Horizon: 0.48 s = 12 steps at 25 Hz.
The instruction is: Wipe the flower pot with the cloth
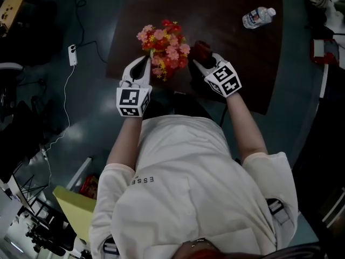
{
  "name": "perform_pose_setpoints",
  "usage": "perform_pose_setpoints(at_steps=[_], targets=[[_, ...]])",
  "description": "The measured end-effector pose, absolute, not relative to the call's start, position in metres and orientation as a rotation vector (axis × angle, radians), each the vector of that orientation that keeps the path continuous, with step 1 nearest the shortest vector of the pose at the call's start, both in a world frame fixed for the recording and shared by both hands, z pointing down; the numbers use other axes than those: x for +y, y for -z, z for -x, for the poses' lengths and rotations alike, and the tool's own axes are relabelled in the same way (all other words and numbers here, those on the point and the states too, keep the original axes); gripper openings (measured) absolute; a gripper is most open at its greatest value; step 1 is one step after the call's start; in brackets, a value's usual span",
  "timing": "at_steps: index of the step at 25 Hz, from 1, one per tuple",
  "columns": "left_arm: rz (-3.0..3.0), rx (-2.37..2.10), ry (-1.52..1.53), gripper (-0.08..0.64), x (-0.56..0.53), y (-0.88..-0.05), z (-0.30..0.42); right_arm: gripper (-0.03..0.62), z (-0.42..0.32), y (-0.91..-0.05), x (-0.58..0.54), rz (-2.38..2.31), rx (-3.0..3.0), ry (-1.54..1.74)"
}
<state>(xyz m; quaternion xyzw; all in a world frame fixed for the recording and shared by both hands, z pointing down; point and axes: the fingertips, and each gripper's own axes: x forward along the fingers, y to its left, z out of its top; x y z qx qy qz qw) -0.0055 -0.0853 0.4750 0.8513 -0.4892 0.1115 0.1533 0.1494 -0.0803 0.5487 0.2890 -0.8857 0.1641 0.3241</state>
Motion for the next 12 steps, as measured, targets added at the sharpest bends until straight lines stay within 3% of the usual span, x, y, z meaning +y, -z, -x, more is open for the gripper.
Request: perform_pose_setpoints(at_steps=[5, 12], targets=[[-2.520, -1.282, -0.241, 0.015, -0.077, -0.467, 0.022, 0.044, -0.152, -0.554, -0.041, -1.058, -2.200, -0.470], [-2.648, -0.904, -0.359, 0.015, -0.052, -0.477, 0.052, 0.044, -0.109, -0.559, 0.005, -1.258, -2.081, -0.550]])
